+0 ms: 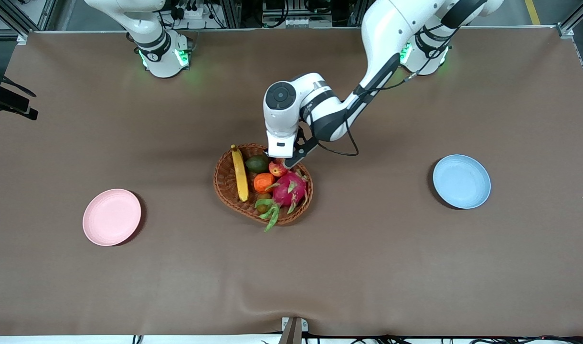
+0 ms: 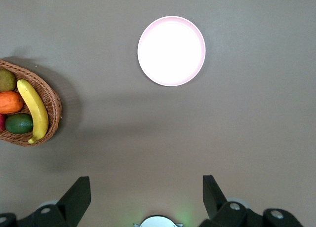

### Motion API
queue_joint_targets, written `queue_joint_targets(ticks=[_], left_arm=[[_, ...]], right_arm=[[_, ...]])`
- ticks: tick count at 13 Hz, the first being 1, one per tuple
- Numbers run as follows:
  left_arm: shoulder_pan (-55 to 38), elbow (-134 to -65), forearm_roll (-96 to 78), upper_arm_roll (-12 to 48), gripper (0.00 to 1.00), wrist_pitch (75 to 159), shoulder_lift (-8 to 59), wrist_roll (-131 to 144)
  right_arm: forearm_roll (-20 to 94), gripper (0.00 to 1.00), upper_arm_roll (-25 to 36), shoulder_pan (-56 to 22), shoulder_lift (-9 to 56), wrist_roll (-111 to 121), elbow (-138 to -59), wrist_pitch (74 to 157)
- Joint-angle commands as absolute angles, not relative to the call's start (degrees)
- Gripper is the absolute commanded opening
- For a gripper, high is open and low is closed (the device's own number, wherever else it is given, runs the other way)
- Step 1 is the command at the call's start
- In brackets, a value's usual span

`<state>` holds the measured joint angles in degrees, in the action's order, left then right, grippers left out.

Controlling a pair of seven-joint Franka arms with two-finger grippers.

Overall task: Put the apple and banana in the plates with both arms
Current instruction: 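Lower the left gripper and close it around the red apple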

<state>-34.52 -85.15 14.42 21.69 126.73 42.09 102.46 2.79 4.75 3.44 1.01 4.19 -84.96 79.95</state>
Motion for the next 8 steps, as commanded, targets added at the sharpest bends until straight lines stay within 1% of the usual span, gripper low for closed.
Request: queue_joint_targets(ticks=[1,8], left_arm=[[-35.2,-82.4,15.6,20.5,1.0,128.0,43.7,104.3],[-35.2,-81.0,15.6,19.7,1.0,129.1,44.9,104.3]], right_arm=[[2.2,1.0,4.5,3.9,1.0,4.9,-84.2,79.2],[2.3,1.0,4.5,3.9,1.1,4.9,-84.2,79.2]])
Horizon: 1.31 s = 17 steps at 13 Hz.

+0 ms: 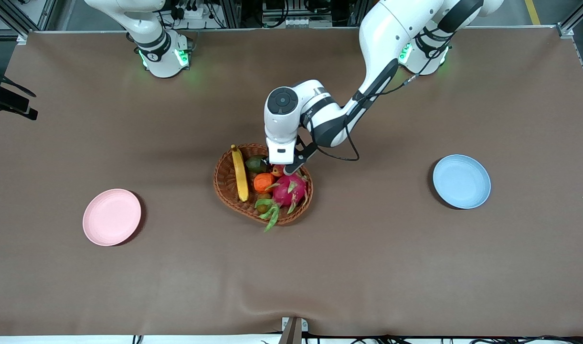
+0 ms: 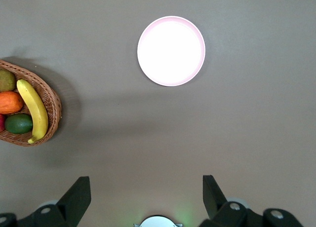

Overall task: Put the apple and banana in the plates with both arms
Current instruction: 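Lower the left gripper and close it around the red apple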

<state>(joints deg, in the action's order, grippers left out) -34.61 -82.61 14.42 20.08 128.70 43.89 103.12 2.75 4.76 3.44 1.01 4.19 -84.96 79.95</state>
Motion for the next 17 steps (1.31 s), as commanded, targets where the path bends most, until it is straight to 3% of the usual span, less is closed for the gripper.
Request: queue_joint_targets(ticks=[1,8,14,17], left_arm=[[-35.5,-81.1,15.6,19.7,1.0,129.1,44.9,104.5],[-35.8,-81.0,15.7,19.7,0.99,129.1,45.8,104.7],[-36.2,-81.0,15.6,19.7,0.84,129.1,46.6,104.7],[-36.4,-81.0,15.4,19.7,0.71,129.1,46.5,104.7]], right_arm=[[2.3,1.0,4.5,3.9,1.1,4.9,-84.2,79.2],[2.3,1.0,4.5,3.8,1.1,4.9,-84.2,79.2],[2.3,1.0,4.5,3.8,1.1,4.9,-84.2,79.2],[2.3,1.0,4.5,3.8,1.1,4.9,-84.2,79.2]])
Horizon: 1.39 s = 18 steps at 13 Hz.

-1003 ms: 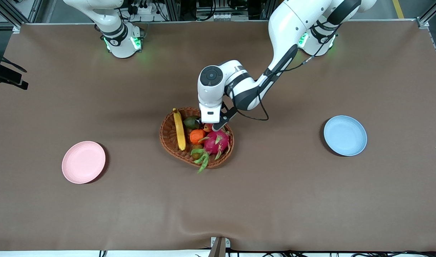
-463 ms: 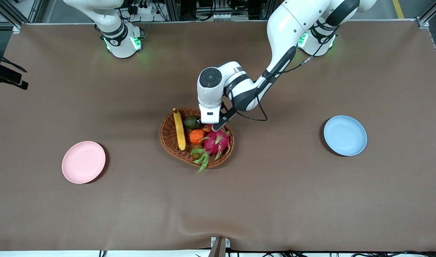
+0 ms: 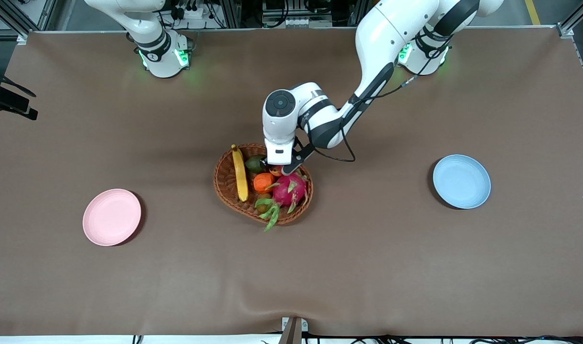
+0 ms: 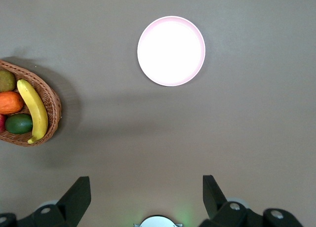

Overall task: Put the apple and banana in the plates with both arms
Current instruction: 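Lower the left gripper and close it around the red apple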

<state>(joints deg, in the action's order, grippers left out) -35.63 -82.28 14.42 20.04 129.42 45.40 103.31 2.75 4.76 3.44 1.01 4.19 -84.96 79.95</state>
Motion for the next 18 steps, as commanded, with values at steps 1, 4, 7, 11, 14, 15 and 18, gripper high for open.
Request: queue_joint_targets(ticks=[1,4,7,11,14,15,18], left_arm=[[-36.4,-81.0,15.4,19.7,0.62,129.1,46.5,104.7],[-36.2,-81.0,15.4,19.7,0.2,129.1,46.3,104.8],[-36.3,-81.0,15.3,19.7,0.0,129.1,46.1,105.5],[-36.3,-80.9,15.2,19.7,0.0,128.8,45.1,105.6],[-35.4,-81.2,15.3,20.2,0.0,126.3,42.5,105.8],[-35.4,-81.1,15.2,20.5,0.0,124.4,41.4,105.8],[-35.2,-81.1,12.0,20.7,0.0,119.2,36.1,105.7]], right_arm=[[2.3,1.0,4.5,3.8,1.1,4.9,-84.2,79.2],[2.3,1.0,4.5,3.8,1.1,4.8,-84.2,79.2],[2.3,1.0,4.5,3.8,1.1,4.9,-84.1,79.2],[2.5,1.0,4.5,3.7,1.1,4.9,-84.2,79.2],[2.6,1.0,4.5,3.4,1.2,4.8,-84.2,79.1],[2.7,1.0,4.4,3.3,1.3,4.8,-84.2,79.1],[2.6,1.0,4.5,1.0,1.7,4.5,-84.3,79.0]])
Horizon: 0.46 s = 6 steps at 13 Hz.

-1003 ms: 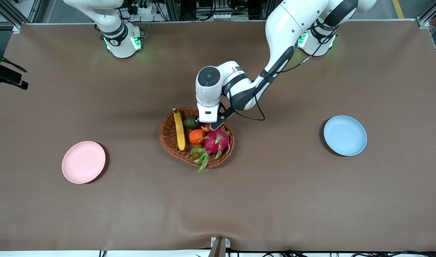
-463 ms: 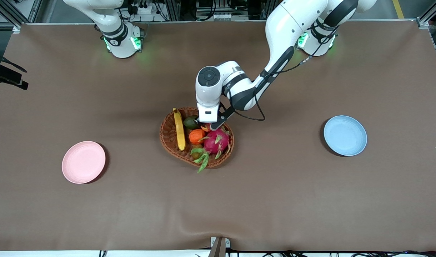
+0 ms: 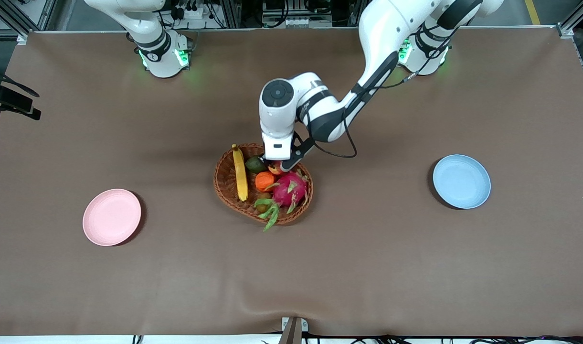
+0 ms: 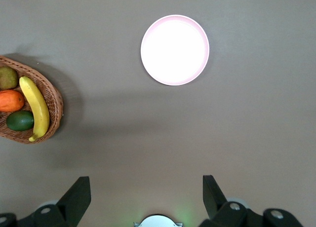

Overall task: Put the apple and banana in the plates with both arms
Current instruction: 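Carry the apple to the blue plate while the right gripper reaches out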

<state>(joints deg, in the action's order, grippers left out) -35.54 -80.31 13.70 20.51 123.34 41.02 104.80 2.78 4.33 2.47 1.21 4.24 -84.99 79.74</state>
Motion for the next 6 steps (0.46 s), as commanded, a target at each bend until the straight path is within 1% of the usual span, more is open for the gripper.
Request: queue_joint_targets(ticks=[1,3,6], left_arm=[[-34.5,-81.2,10.9,20.7,0.0,116.7,34.1,105.3],[-30.6,-81.5,7.0,20.8,0.0,110.9,29.6,101.0],[-22.4,-81.4,1.8,21.0,0.0,103.5,23.7,93.9]], right_arm=[[2.7,1.0,4.5,0.5,1.8,4.3,-84.4,78.4],[2.8,1.0,4.5,-1.0,2.1,4.3,-84.5,77.7],[2.9,1.0,4.5,-1.6,2.4,4.2,-84.5,76.6]])
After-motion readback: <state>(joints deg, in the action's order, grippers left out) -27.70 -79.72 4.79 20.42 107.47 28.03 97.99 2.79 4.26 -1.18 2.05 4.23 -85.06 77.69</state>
